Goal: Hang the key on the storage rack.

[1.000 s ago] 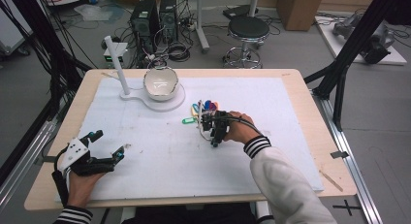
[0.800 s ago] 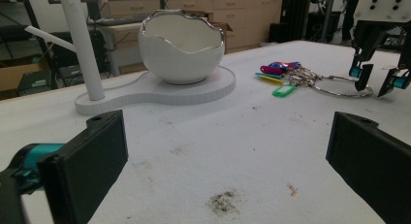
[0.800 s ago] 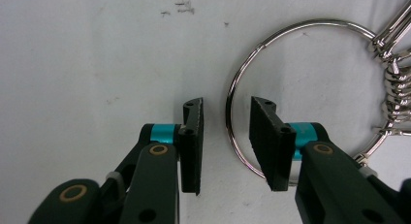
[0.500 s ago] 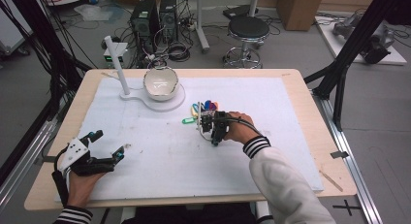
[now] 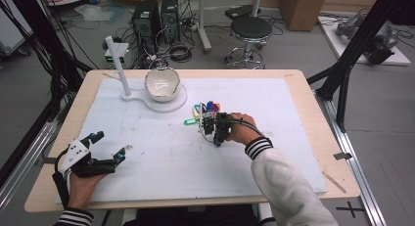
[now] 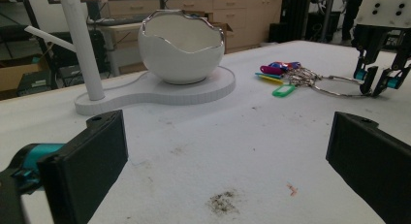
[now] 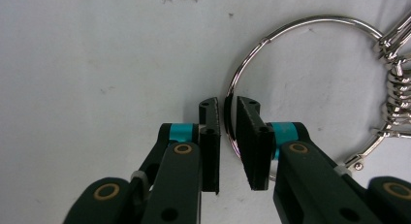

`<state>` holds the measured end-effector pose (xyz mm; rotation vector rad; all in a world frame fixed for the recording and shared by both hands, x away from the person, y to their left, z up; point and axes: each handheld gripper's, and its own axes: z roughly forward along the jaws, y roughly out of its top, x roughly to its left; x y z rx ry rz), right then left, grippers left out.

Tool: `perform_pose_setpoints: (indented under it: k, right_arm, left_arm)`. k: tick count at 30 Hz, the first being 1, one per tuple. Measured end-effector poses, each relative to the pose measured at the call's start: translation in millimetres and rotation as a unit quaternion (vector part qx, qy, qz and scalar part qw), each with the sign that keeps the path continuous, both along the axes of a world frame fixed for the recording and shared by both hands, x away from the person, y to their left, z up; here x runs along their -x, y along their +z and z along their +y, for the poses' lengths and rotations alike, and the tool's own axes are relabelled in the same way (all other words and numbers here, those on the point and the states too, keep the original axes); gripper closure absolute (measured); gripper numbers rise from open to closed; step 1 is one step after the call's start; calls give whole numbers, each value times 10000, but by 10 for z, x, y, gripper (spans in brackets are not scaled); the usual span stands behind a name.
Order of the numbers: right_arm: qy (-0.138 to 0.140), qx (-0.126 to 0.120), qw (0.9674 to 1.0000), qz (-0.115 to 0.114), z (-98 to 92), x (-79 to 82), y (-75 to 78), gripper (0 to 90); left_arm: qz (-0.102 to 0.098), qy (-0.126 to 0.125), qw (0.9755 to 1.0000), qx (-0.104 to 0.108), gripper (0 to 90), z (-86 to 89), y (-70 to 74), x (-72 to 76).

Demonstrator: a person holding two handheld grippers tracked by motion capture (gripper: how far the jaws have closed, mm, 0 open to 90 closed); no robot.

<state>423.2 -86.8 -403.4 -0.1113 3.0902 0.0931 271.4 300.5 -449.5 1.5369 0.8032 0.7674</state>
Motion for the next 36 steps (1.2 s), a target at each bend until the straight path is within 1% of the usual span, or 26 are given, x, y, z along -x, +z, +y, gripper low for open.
perform_pose_setpoints:
  k: [1, 2, 3, 4, 5, 6, 7, 8, 9, 10, 14, 16, 17, 18, 19, 20, 21, 22, 23, 24, 27, 28, 29, 32, 34, 36]
  right_arm:
    - [8, 16, 10000, -11, 1, 1, 1, 823]
    - [-72, 64, 10000, 14, 2, 14, 1, 825]
    - [91, 13, 10000, -19, 7, -7, -6, 825]
    - [1, 87, 10000, -19, 14, 13, -1, 825]
    - [1, 87, 10000, -19, 14, 13, -1, 825]
    - [30, 147, 9999, -44, 29, 23, -1, 826]
    - [160, 263, 9995, -79, 66, 36, -5, 845]
    - [162, 347, 9992, -134, 85, 52, -2, 848]
    - [260, 349, 9989, -157, 97, 44, -6, 867]
    - [196, 384, 9990, -105, 99, 56, -4, 868]
    - [81, 315, 9994, -79, 74, 51, -1, 873]
    - [55, 326, 9994, -81, 74, 56, 2, 873]
    - [52, 282, 9995, -97, 74, 54, 4, 873]
    - [148, 188, 9997, -106, 75, 34, 6, 874]
    - [179, 101, 9997, -130, 75, 26, 13, 874]
    - [33, 78, 9999, -140, 72, 46, 41, 874]
    - [33, 78, 9999, -140, 72, 46, 41, 874]
    - [42, 24, 9999, -115, 71, 41, 48, 874]
    - [87, -39, 9998, -155, 69, 37, 55, 875]
    - [26, -32, 9998, -175, 61, 47, 74, 875]
    - [-125, -304, 9992, -222, 8, 51, 156, 876]
    - [-125, -304, 9992, -222, 8, 51, 156, 876]
    - [-239, -401, 9987, -227, -11, 58, 188, 877]
    - [-340, -697, 9966, -285, -85, 71, 307, 879]
    - [-431, -967, 9940, -272, -150, 77, 393, 879]
    - [-511, -1170, 9913, -325, -202, 86, 460, 881]
  left_arm:
    - [1, -2, 10000, 1, 17, 0, 0, 0]
    - [0, -1, 10000, 1, 17, 0, 0, 0]
    - [2, -1, 10000, 4, 17, 0, 0, 0]
    - [-5, 5, 10000, -5, 17, 1, 0, -1]
    - [0, 2, 10000, 5, 17, -1, 0, 0]
    - [-1, 3, 10000, 5, 17, -1, 0, 0]
    - [-5, 6, 10000, -5, 17, 1, 0, -1]
    - [-3, 4, 10000, -5, 17, 0, 0, 0]
    - [-1, 3, 10000, 1, 17, -1, 0, 1]
    - [-4, 5, 10000, 1, 17, -1, -1, 0]
    - [-3, 1, 10000, -4, 17, 0, 0, 0]
    - [1, -2, 10000, -3, 17, 1, 0, 0]
    - [1, -2, 10000, 2, 17, 0, 0, 0]
    - [1, -3, 10000, 2, 17, 0, 0, 0]
    - [4, -3, 10000, -5, 17, 2, 0, 0]
    - [1, 0, 10000, 6, 17, 0, 0, 0]
    - [3, -3, 10000, 5, 17, 0, 0, 0]
    - [1, -1, 10000, -6, 17, 2, 0, 0]
    - [1, -3, 10000, 3, 17, 0, 0, 0]
    - [1, -3, 10000, 1, 17, 0, 0, 0]
    - [1, -7, 10000, 0, 17, 0, 0, 0]
    - [-1, -10, 10000, 0, 17, 0, 0, 0]
    - [-4, -15, 10000, -4, 17, 1, 1, -1]
    - [24, -28, 10000, 14, 17, 5, 2, -8]
    - [54, -39, 10000, 31, 17, 8, 4, -16]
    - [90, -36, 9999, 30, 17, 6, 7, -22]
